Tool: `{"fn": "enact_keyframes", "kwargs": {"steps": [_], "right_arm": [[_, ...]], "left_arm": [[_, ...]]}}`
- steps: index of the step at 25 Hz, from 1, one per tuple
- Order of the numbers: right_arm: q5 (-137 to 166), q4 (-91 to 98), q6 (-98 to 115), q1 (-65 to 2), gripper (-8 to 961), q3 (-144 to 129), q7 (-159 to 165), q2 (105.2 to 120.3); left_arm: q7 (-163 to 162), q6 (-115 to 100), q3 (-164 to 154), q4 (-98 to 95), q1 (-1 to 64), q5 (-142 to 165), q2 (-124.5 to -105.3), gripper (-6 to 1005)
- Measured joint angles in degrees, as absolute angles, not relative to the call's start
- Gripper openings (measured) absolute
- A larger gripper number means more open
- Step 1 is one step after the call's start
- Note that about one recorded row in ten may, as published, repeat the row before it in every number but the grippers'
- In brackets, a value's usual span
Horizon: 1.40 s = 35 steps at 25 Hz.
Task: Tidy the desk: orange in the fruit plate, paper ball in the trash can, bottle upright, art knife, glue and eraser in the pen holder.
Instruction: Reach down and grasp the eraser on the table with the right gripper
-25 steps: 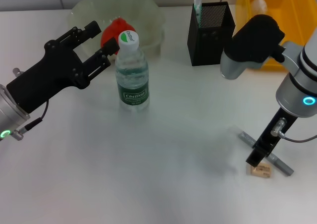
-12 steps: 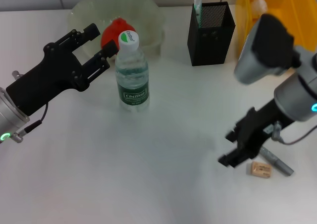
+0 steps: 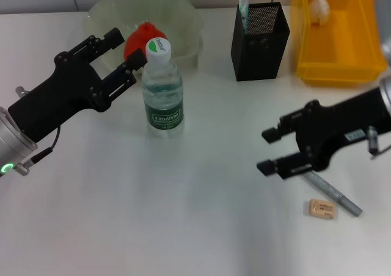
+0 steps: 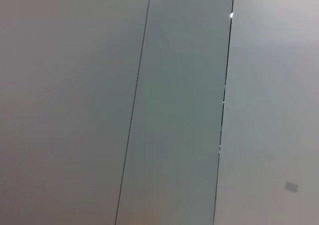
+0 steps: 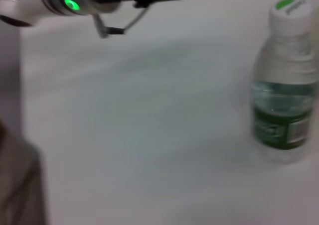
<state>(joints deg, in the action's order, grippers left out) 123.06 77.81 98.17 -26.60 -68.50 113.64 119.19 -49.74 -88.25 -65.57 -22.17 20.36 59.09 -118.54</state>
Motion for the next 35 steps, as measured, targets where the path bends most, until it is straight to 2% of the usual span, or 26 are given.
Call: {"fn": "enact_keyframes", "kwargs": {"steps": [6, 9, 15, 19, 24, 35], "right_arm": [[113.7, 73.1, 99.9, -24.3, 644, -65.3, 103.7, 119.39], [103.5, 64.8, 99.1, -22.8, 643, -61.1, 93.3, 119.25], [102.9, 58.0, 98.9, -24.2, 643, -57.6, 88.5, 118.75], [116.1, 73.3, 100.5, -24.0, 644, -59.4, 101.2, 118.99], [124.1, 83.6, 107.5, -24.8, 644, -60.5, 107.4, 119.12], [136.6, 85.7, 111.6, -26.9, 643, -65.9, 115.5, 119.17]], "left_arm": [[-49.7, -88.0, -65.6, -21.9, 20.9, 58.6, -118.63, 591], [-49.7, -88.0, -65.6, -22.1, 21.3, 58.6, -118.65, 591], [-49.7, -87.8, -65.6, -22.0, 21.8, 58.5, -118.62, 591], [-49.7, -87.5, -65.3, -22.2, 22.0, 58.5, -118.56, 591], [-49.7, -87.4, -64.8, -22.3, 22.2, 58.5, -118.49, 591], [-49.7, -87.1, -64.1, -22.2, 22.6, 58.5, -118.47, 591]]}}
